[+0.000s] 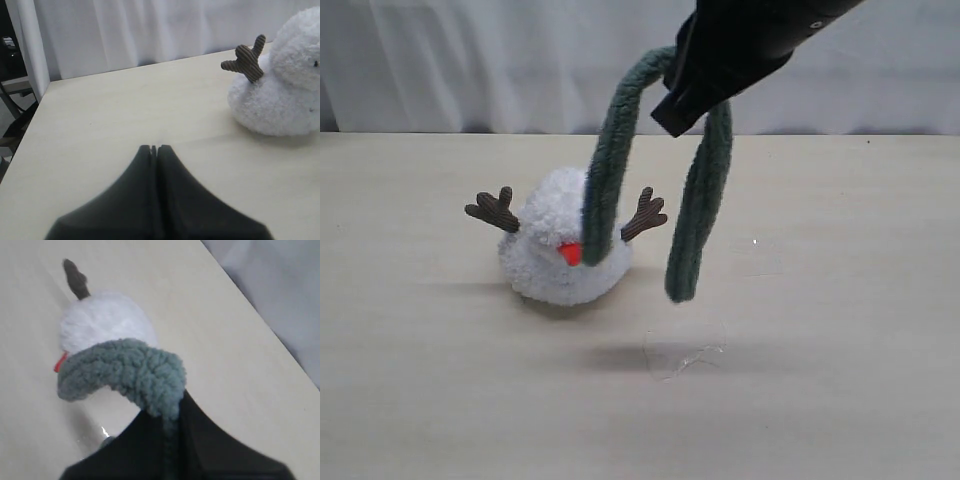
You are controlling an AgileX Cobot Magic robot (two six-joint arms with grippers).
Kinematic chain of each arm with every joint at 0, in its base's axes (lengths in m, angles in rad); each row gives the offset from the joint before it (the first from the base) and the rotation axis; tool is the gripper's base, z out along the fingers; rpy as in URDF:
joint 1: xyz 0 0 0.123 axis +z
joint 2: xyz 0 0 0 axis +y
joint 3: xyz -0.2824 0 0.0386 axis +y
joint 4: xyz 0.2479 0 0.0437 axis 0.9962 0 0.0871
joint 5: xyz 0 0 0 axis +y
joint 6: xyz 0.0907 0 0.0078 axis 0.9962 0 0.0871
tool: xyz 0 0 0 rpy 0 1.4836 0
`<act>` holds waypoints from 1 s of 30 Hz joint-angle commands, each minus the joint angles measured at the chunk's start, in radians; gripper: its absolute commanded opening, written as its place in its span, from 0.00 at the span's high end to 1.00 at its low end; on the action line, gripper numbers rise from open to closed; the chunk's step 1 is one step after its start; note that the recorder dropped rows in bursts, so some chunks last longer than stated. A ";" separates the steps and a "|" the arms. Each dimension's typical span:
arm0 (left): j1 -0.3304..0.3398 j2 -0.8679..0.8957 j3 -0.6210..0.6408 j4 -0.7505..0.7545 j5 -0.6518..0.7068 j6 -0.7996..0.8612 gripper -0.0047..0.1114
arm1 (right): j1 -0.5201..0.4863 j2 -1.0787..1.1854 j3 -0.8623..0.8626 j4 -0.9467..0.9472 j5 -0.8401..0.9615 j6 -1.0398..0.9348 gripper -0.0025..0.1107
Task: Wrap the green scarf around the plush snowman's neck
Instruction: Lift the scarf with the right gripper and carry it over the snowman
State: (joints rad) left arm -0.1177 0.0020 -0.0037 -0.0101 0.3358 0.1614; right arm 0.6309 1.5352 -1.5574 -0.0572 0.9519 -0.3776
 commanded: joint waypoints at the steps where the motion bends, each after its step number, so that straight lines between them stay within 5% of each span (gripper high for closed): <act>1: 0.003 -0.002 0.004 0.001 -0.013 -0.001 0.96 | 0.109 -0.006 -0.015 -0.007 -0.005 -0.035 0.94; 7: 0.003 -0.002 0.004 0.001 -0.013 -0.001 0.96 | 0.179 0.022 -0.015 -0.012 -0.122 -0.037 0.94; 30: 0.003 -0.002 0.004 0.001 -0.013 -0.001 0.96 | 0.184 0.288 -0.071 -0.233 -0.355 -0.079 0.94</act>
State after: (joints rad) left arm -0.1177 0.0020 -0.0037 -0.0101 0.3358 0.1614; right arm 0.8128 1.8260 -1.6183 -0.2361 0.6700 -0.4523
